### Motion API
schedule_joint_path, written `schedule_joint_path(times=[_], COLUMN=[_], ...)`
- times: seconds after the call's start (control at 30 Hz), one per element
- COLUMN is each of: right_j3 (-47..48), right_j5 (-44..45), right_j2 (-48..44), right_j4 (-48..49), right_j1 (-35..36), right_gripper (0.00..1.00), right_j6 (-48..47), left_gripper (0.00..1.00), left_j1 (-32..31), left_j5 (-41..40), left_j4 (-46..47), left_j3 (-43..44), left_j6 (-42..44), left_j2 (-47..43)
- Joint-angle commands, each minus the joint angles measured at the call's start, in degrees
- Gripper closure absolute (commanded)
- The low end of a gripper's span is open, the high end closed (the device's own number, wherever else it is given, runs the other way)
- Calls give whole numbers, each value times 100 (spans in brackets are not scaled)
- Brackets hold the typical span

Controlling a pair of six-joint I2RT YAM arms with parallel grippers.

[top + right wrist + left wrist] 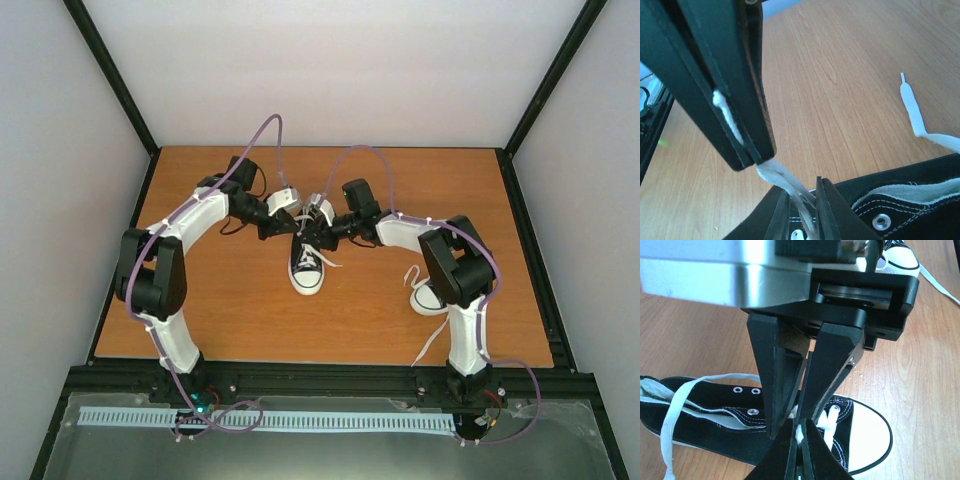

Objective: Tie the shoes
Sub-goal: Wrap the shoelace around the shoelace.

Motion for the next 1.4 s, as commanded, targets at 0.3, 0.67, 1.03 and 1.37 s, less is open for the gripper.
schedule_joint_path(times=[0.3, 0.67, 1.03, 1.37], right_j3=[-276, -295, -287, -341], right_j5=[271, 511, 531, 671], right_j2=[-49, -84, -64, -132], right_j4=[867, 816, 703, 767], right_j1=[55, 55, 64, 119], right_gripper=[97, 97, 97, 97], right_j6=[542, 633, 645, 907], left_gripper=[53, 22, 19, 81], left_j1=[70, 657, 643, 615], left_j5=[-175, -1076, -3082, -3628], left_j4=[-75, -1136, -889, -939], left_j3=[428, 1461, 2841, 1697], left_j6=[-155, 1238, 1584, 1981], left_j2=[315, 1275, 2833, 2448])
